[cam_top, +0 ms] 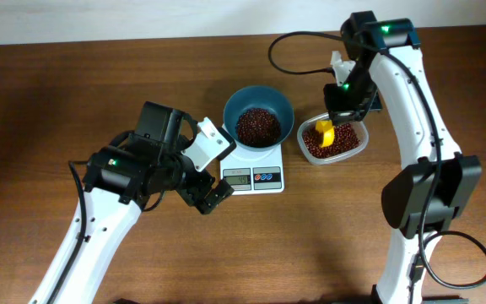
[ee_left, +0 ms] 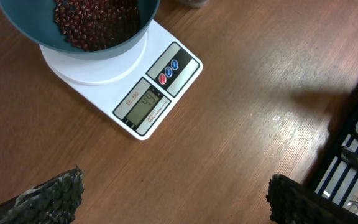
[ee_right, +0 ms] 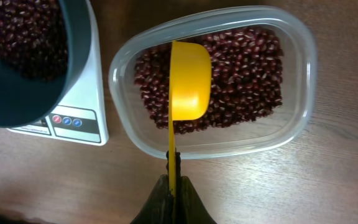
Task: Scoop item into bowl and weigh 50g on scale
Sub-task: 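Dip the scoop into the red beans with the right gripper and lift, then carry the filled scoop with the right gripper over the teal bowl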
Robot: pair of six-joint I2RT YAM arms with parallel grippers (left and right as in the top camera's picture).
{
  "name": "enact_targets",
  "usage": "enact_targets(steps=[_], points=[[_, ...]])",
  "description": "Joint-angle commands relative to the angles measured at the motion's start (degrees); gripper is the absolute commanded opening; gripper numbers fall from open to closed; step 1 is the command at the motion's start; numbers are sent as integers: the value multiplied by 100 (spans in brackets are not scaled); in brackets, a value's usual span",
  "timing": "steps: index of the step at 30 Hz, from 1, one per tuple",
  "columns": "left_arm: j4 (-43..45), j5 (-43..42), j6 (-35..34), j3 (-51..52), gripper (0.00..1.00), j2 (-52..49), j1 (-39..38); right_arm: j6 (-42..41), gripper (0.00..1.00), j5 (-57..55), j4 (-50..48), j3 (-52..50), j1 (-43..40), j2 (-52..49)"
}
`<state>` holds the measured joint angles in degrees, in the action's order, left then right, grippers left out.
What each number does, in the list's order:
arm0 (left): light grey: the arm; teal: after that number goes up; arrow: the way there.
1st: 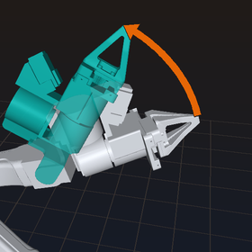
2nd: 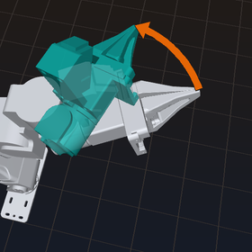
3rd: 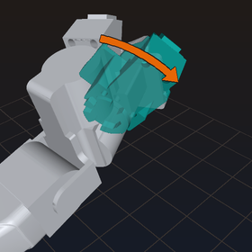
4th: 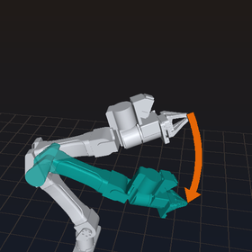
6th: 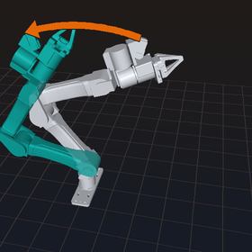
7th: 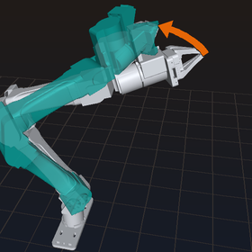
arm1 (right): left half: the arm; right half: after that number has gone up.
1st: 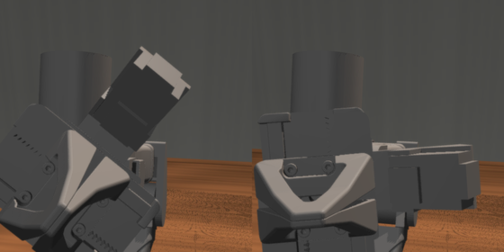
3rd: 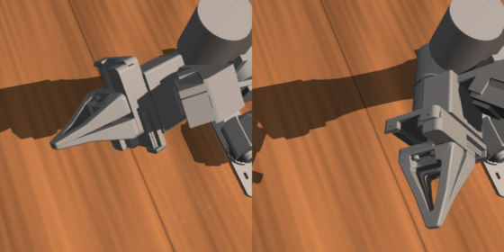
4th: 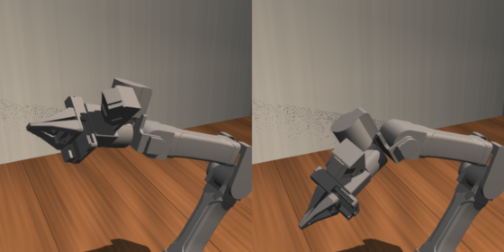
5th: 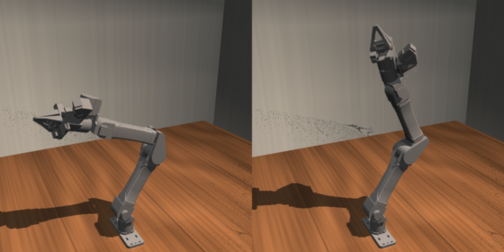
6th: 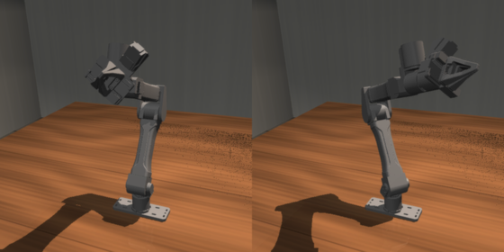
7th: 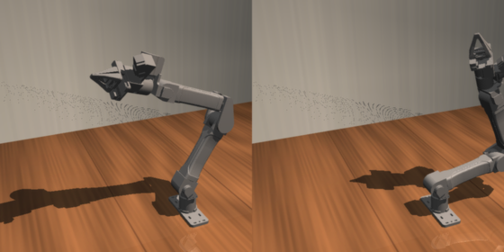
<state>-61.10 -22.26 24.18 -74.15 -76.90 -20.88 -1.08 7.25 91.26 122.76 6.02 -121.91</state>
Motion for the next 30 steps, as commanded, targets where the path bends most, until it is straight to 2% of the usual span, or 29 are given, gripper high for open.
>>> enact_targets(steps=[1,7,18,25,30], points=[[-11,-74,-55,-81,99,11,-11,61,4,138,7,4,-232,4],[-11,-74,-57,-81,99,11,-11,166,4,562,28,308,-461,251],[-11,-74,-55,-81,99,11,-11,538,4,1775,245,1311,-256,354],[-11,-74,-55,-81,99,11,-11,546,4,2009,105,1469,105,354],[-11,-74,-57,-81,99,11,-11,511,4,1543,83,1467,341,350]])
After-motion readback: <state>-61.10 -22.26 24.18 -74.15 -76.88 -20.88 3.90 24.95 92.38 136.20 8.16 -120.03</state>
